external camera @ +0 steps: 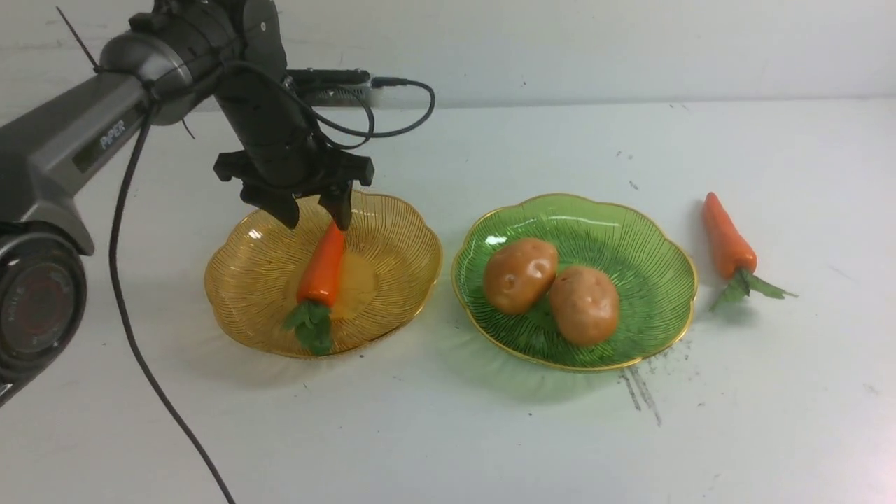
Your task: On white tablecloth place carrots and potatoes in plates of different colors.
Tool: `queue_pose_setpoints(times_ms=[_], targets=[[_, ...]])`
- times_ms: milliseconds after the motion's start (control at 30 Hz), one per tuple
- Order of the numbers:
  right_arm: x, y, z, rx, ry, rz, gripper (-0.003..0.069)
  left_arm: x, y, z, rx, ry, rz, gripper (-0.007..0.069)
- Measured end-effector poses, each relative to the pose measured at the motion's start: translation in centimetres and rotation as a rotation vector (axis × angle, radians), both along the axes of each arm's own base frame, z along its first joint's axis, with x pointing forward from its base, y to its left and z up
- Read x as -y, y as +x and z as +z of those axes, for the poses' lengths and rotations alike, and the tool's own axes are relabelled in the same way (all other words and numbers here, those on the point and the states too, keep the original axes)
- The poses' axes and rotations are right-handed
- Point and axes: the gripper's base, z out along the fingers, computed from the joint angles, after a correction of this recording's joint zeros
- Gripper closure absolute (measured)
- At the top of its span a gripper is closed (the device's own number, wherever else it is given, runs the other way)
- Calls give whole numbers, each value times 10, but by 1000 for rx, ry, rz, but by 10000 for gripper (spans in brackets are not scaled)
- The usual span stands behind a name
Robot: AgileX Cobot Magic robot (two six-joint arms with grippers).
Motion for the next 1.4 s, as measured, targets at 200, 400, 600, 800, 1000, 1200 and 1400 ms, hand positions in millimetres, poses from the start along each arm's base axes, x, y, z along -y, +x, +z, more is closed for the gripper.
queue_pose_setpoints(times_ms=[200, 400, 600, 800, 1000, 1200, 1400], targets=[[9, 98, -53, -147, 100, 28, 604, -2, -44, 73, 120, -44, -18, 613], [5, 175, -112, -252, 219, 62, 395, -10, -84, 114, 200, -17, -63, 628], [4, 224, -167, -277, 231, 40, 126, -26, -108, 125, 225, 94, -55, 628], [-10, 236, -207, -337, 215, 60, 25, -32, -122, 123, 212, 129, -50, 628], [-19, 237, -217, -357, 102, 94, 302, -32, -122, 123, 211, 129, -49, 628], [-24, 230, -169, -277, 133, 99, 384, -34, -127, 129, 227, 122, -39, 628], [-53, 193, -40, -14, 246, 171, 384, -55, -152, 160, 317, 106, 53, 628]])
